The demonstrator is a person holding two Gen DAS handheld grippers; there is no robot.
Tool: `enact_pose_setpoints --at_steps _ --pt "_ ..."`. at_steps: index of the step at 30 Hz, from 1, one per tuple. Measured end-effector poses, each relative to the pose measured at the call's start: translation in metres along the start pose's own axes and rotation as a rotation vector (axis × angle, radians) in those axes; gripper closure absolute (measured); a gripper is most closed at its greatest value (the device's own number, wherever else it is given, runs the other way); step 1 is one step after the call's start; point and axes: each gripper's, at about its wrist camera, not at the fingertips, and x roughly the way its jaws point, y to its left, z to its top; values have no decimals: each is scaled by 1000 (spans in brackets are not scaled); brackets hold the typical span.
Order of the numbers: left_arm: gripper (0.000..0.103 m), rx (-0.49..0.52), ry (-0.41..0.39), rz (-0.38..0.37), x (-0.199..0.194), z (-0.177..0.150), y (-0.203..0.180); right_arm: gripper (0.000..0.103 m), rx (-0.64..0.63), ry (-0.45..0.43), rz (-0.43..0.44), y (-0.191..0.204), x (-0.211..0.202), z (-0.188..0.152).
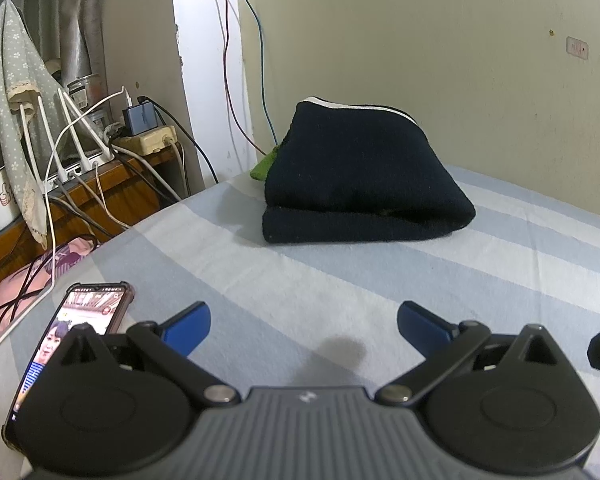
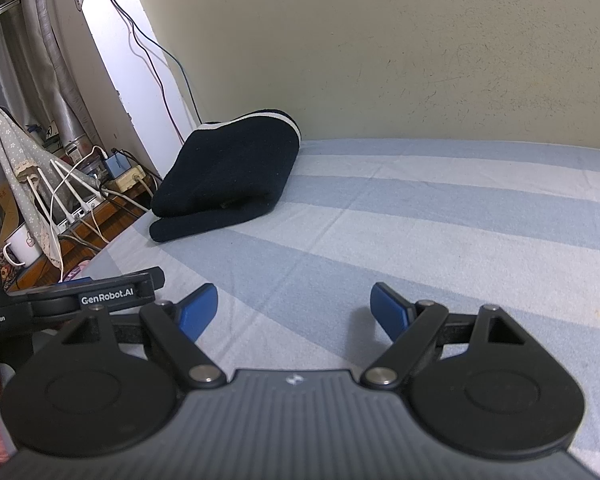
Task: Fold small clothes
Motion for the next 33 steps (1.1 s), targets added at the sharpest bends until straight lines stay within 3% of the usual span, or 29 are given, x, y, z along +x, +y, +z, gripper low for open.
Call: enact_pose_setpoints --at_steps 33 --pt "0 10 7 -5 3 0 0 17 0 0 1 0 0 0"
